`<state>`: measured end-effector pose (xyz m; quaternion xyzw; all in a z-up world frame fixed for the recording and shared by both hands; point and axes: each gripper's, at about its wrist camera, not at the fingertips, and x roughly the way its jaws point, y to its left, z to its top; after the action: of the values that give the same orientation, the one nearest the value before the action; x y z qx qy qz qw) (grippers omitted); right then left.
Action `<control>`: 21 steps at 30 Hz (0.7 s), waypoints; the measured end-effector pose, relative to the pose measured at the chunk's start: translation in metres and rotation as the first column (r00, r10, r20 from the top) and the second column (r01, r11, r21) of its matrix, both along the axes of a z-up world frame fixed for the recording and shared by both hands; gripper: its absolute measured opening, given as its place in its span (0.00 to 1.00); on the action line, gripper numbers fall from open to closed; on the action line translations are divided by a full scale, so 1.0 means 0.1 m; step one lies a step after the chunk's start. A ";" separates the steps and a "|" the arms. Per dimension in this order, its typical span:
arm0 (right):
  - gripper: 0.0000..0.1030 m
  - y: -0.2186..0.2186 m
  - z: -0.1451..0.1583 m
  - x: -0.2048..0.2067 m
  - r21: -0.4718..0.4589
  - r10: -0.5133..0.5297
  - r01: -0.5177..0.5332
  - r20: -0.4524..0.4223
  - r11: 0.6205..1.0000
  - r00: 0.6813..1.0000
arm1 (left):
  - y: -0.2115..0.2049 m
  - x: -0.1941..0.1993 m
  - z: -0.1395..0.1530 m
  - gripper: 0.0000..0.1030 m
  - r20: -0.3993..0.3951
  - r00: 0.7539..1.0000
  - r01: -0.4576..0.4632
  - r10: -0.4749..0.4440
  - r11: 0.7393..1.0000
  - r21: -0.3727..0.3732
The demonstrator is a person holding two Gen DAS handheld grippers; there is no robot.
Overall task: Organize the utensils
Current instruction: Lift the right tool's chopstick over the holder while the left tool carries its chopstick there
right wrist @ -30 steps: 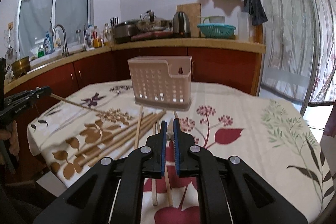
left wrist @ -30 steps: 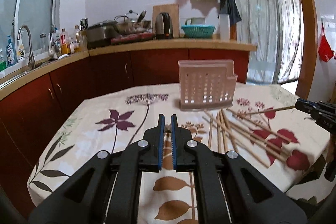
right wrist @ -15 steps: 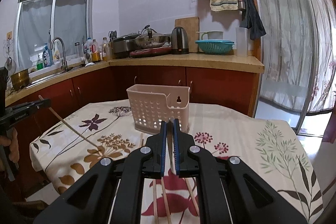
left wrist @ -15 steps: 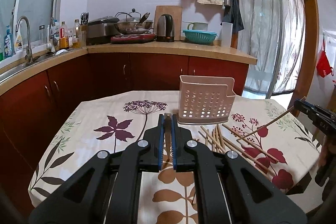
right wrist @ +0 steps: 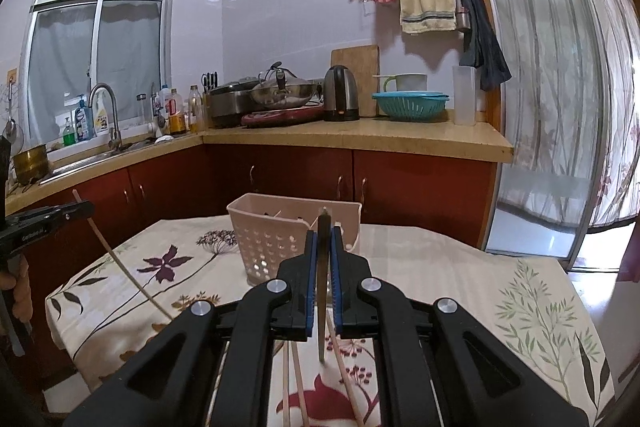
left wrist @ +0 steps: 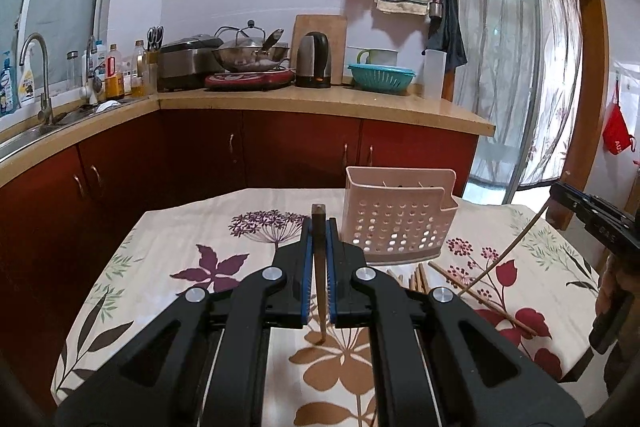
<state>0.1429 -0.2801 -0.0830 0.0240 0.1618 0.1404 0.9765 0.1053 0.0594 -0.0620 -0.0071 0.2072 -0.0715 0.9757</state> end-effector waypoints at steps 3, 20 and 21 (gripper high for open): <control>0.07 -0.01 0.04 0.06 0.014 -0.002 0.002 0.000 1.000 1.000 | 0.01 0.08 0.05 0.06 0.001 1.000 0.022 -0.022 0.999 -0.032; 0.07 -0.03 0.92 0.56 0.087 0.062 -0.078 0.176 0.993 0.983 | -0.22 0.72 0.92 0.06 0.146 0.982 0.129 -0.120 0.990 -0.057; 0.07 -0.03 0.95 0.60 0.092 0.062 -0.080 0.181 0.993 0.981 | -0.24 0.80 1.00 0.06 0.162 0.979 0.136 -0.124 0.989 -0.064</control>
<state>0.2033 -0.2832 0.0124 0.0539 0.0674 0.1845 0.9790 0.1858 0.0350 0.0378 -0.0245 0.1265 -0.1433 0.9812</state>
